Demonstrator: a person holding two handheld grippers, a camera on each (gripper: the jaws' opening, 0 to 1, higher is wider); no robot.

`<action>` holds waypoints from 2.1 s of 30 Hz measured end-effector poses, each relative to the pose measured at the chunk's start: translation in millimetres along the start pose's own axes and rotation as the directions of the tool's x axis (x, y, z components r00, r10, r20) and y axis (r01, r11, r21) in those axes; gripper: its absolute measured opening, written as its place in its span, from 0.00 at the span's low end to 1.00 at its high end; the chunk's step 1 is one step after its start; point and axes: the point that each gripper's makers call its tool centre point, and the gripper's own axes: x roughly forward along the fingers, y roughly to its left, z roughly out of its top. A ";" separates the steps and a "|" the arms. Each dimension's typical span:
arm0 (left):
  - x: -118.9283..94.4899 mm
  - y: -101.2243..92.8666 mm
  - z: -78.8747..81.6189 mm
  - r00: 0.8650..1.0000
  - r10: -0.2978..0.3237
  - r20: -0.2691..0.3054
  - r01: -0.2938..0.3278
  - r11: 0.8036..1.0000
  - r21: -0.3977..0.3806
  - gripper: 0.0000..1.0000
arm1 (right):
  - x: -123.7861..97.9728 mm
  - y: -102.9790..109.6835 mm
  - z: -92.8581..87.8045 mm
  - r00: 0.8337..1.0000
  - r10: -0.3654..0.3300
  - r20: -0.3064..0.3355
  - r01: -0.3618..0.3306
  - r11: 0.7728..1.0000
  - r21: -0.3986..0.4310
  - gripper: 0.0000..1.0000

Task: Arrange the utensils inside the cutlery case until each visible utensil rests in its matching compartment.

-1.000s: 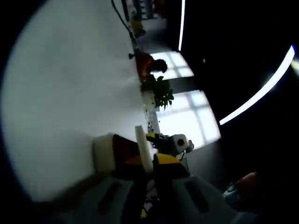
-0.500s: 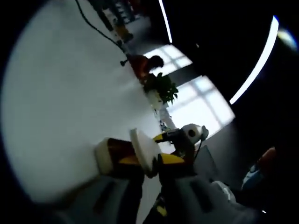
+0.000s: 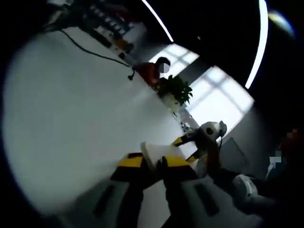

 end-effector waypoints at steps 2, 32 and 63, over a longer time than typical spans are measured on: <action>1.0 4.2 -4.5 0.999 0.030 -0.027 -0.030 0.999 0.023 0.15 | 0.3 -0.4 -0.6 1.000 0.000 -0.006 0.000 1.000 -0.002 0.43; -10.0 26.0 -4.3 0.972 0.219 -0.083 -0.200 0.960 0.195 0.14 | 2.0 -1.3 -3.1 0.999 0.004 -0.049 -0.003 1.000 0.018 0.43; -5.4 17.7 -9.7 0.971 0.216 -0.100 -0.179 0.940 0.291 0.17 | -4.3 -2.0 2.9 0.998 0.002 -0.068 0.001 0.999 0.050 0.40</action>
